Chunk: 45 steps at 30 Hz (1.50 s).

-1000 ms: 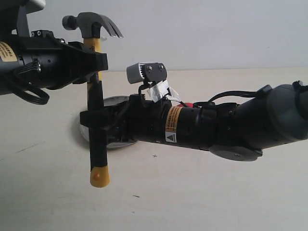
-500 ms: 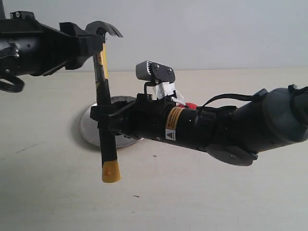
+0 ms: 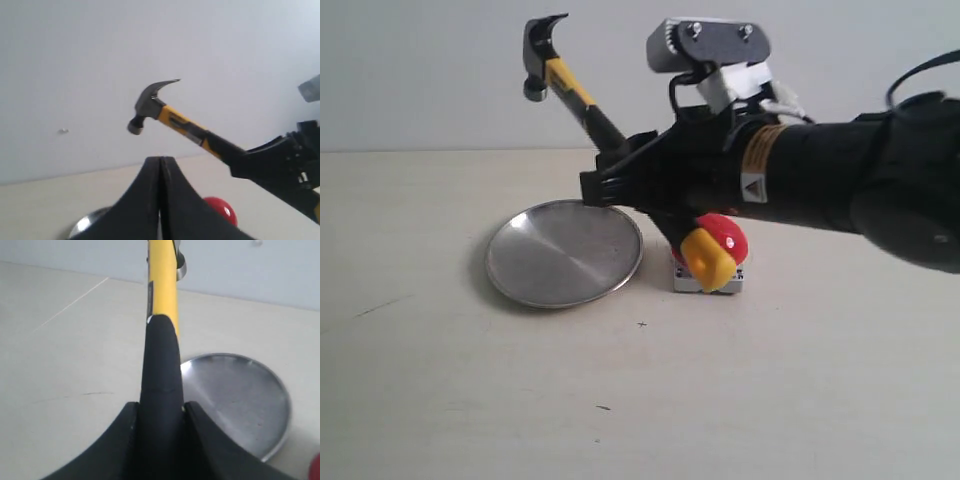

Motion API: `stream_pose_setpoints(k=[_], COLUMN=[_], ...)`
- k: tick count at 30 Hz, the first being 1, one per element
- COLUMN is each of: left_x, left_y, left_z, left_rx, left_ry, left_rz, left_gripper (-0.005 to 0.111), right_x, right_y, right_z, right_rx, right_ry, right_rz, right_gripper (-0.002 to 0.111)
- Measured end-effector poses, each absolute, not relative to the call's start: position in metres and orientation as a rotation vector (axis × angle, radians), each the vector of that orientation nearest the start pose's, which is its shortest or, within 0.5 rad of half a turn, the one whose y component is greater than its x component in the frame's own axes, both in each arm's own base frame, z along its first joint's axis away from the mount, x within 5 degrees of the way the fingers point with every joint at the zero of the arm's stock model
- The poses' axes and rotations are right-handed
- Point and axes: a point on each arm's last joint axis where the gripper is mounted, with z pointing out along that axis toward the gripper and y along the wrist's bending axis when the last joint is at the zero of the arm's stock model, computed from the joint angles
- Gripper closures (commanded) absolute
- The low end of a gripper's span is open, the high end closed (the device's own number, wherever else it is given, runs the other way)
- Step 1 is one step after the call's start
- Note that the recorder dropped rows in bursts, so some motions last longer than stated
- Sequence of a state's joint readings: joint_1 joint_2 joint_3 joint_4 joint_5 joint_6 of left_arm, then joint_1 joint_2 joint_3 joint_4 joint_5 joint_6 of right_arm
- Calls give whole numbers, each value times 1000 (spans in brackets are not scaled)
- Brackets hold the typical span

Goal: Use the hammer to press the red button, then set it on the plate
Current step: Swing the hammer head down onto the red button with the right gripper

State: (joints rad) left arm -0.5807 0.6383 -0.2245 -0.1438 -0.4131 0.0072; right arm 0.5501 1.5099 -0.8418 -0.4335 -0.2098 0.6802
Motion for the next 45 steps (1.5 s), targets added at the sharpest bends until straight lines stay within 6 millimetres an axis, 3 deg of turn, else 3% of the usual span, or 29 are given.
stream_pose_setpoints(k=[2, 5, 12, 15, 17, 25, 31, 37, 42, 45], left_x=[102, 97, 94, 92, 90, 84, 84, 83, 82, 82], left_y=[-54, -45, -43, -47, -52, -62, -59, -58, -57, -57], left_z=[250, 236, 225, 225, 225, 216, 195, 187, 185, 185], left_rx=[202, 154, 183, 259, 347, 463, 502, 518, 530, 530], left_ry=[1414, 1406, 1427, 1416, 1405, 1477, 1710, 1800, 1804, 1804], left_rz=[-527, -498, -459, -446, -452, -548, -487, -461, -452, -452], left_gripper=[107, 107, 107, 107, 107, 107, 107, 107, 107, 107], right_x=[263, 250, 213, 197, 181, 157, 159, 164, 182, 199], right_y=[165, 150, 117, 107, 97, 84, 76, 69, 82, 79], right_z=[273, 288, 308, 302, 288, 245, 238, 236, 218, 208], right_rx=[-352, -339, -308, -310, -317, -353, -292, -225, -259, -164], right_ry=[1994, 2033, 2097, 2105, 2132, 2181, 2162, 2171, 2192, 2182], right_rz=[530, 444, 311, 301, 284, 283, 294, 276, 332, 374], right_gripper=[108, 108, 108, 108, 108, 108, 108, 108, 108, 108])
